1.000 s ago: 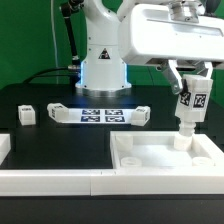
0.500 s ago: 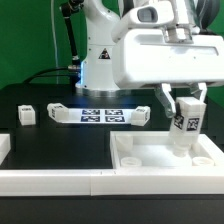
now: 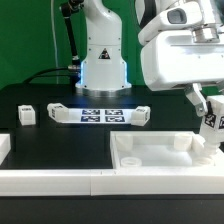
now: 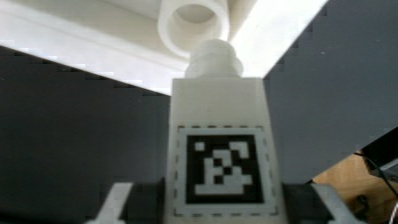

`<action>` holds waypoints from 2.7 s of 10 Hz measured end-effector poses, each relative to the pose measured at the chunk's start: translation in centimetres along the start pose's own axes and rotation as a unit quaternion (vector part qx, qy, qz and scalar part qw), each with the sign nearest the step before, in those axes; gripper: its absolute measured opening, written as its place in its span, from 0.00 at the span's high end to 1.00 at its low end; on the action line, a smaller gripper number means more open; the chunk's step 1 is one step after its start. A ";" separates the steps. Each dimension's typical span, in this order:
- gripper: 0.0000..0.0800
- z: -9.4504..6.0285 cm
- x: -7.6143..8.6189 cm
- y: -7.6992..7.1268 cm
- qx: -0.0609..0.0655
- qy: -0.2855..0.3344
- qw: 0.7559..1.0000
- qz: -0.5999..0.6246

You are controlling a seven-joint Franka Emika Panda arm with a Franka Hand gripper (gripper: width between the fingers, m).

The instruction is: Assemble square table

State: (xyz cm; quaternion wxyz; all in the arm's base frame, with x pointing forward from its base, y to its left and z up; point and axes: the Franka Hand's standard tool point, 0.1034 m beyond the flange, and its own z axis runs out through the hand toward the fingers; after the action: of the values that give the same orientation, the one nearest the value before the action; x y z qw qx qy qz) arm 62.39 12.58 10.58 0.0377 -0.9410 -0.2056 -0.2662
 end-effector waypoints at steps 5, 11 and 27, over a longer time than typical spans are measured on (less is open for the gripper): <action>0.64 1.0 -1.2 0.5 0.001 -0.009 1.000 0.002; 0.64 1.4 -1.6 0.2 0.003 -0.012 1.000 0.001; 0.19 1.5 -0.9 0.4 0.009 -0.028 1.000 0.003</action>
Offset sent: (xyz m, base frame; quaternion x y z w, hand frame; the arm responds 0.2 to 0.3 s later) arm 0.0039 -0.0013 -0.0108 -0.0085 0.0124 0.0032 0.9999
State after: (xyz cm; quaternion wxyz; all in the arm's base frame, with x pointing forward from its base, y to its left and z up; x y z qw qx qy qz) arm 62.55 12.16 8.82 0.0416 -0.9482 -0.2064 -0.2378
